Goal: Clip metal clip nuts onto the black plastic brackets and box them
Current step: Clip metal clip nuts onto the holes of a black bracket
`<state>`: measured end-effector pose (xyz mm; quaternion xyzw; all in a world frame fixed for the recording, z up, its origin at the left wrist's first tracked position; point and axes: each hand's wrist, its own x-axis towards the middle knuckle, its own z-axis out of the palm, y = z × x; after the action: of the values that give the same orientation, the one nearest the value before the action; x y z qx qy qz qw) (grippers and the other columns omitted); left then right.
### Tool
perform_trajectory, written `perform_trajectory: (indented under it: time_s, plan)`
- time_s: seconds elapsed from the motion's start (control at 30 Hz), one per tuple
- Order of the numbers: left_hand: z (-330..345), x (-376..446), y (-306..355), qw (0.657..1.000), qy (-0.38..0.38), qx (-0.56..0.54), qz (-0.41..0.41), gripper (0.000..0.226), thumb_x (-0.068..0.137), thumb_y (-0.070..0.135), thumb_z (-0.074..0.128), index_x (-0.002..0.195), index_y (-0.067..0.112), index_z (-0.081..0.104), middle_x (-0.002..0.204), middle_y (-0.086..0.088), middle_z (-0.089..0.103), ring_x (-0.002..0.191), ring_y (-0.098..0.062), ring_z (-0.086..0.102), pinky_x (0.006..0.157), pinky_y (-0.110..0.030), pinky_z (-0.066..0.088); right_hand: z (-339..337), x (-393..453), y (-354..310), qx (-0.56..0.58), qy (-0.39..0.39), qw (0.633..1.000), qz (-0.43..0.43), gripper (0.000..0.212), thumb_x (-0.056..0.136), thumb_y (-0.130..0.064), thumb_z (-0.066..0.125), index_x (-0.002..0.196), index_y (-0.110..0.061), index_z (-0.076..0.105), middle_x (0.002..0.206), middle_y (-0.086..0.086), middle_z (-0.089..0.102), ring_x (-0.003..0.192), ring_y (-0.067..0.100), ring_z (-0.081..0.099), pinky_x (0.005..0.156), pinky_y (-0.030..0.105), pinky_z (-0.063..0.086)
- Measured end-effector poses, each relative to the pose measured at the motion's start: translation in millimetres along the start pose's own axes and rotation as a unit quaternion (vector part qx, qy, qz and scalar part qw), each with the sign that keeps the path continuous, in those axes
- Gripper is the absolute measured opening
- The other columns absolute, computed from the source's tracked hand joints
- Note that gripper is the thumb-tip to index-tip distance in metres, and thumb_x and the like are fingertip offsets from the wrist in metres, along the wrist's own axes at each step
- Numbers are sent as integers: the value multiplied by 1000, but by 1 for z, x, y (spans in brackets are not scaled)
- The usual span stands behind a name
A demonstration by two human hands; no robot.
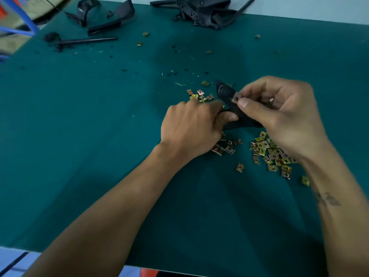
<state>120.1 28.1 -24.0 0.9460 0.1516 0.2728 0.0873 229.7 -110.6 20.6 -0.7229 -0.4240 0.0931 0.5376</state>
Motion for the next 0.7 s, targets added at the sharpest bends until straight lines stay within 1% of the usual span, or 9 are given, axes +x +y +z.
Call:
perform_trajectory:
  time_s: [0.07, 0.1, 0.27, 0.3, 0.37, 0.43, 0.53, 0.63, 0.7]
  plan:
    - [1, -1, 0, 1000, -7, 2, 6, 67, 94, 70, 18, 96, 26, 67, 75, -11, 66, 70, -43, 61, 57, -36, 29, -3, 1, -1, 14, -7, 1000, 4, 8, 87, -24, 71, 85, -18, 76, 75, 12, 72, 66, 31, 64, 61, 41, 50]
    - [1, -1, 0, 1000, -8, 1, 8, 67, 94, 70, 18, 96, 25, 68, 74, -12, 66, 69, -43, 61, 57, -36, 29, -2, 1, -2, 25, -10, 1000, 8, 9, 88, -23, 70, 84, -16, 75, 73, 16, 70, 64, 35, 61, 59, 44, 49]
    - [0, -2, 2, 999, -26, 6, 17, 64, 97, 70, 22, 97, 26, 68, 76, -14, 67, 70, -43, 61, 58, -36, 33, 3, 1, -4, 35, -23, 997, 64, 15, 86, -20, 63, 80, -8, 70, 65, 20, 60, 60, 22, 49, 58, 35, 38]
    - [-1, -2, 2, 999, -30, 6, 17, 62, 97, 70, 25, 95, 25, 68, 76, -13, 67, 70, -43, 61, 58, -36, 34, 3, 1, -4, 24, -40, 996, 74, 19, 86, -21, 59, 80, -5, 67, 60, 17, 55, 59, 20, 46, 56, 31, 36]
    - [-1, -2, 2, 999, -35, 4, 22, 61, 95, 71, 29, 90, 23, 68, 76, -11, 68, 70, -43, 61, 58, -37, 36, 2, -1, -5, -12, -87, 994, 70, 22, 86, -20, 52, 73, -5, 60, 51, -3, 45, 51, 10, 37, 48, 25, 30]
    - [-2, -2, 1, 999, -41, -3, 34, 65, 94, 72, 28, 85, 21, 67, 73, -10, 66, 67, -42, 60, 56, -37, 36, 1, -3, -8, -40, -115, 992, 41, 24, 87, -17, 50, 64, -9, 52, 48, -8, 39, 46, 5, 31, 45, 21, 25]
    - [-3, -2, 2, 998, -50, 1, 35, 69, 93, 73, 19, 85, 22, 65, 68, -7, 62, 66, -41, 58, 56, -36, 35, 0, -2, -4, -2, -81, 996, 30, 24, 89, -15, 54, 68, -5, 55, 52, -6, 41, 49, 9, 35, 47, 26, 28]
    - [-4, -3, 4, 998, -52, 7, 29, 66, 96, 72, 21, 79, 23, 62, 61, -2, 47, 61, -39, 57, 55, -35, 36, 2, 1, 2, 72, -20, 994, 76, 22, 88, -16, 58, 68, -7, 61, 59, 10, 48, 56, 22, 41, 50, 39, 30]
    - [-5, -3, 5, 999, -45, 12, 27, 64, 97, 70, 22, 74, 23, 59, 59, 1, 41, 56, -37, 55, 52, -33, 34, 5, 1, 3, 110, 12, 989, 100, 22, 86, -16, 59, 64, -14, 63, 57, 4, 51, 56, 19, 43, 51, 33, 31]
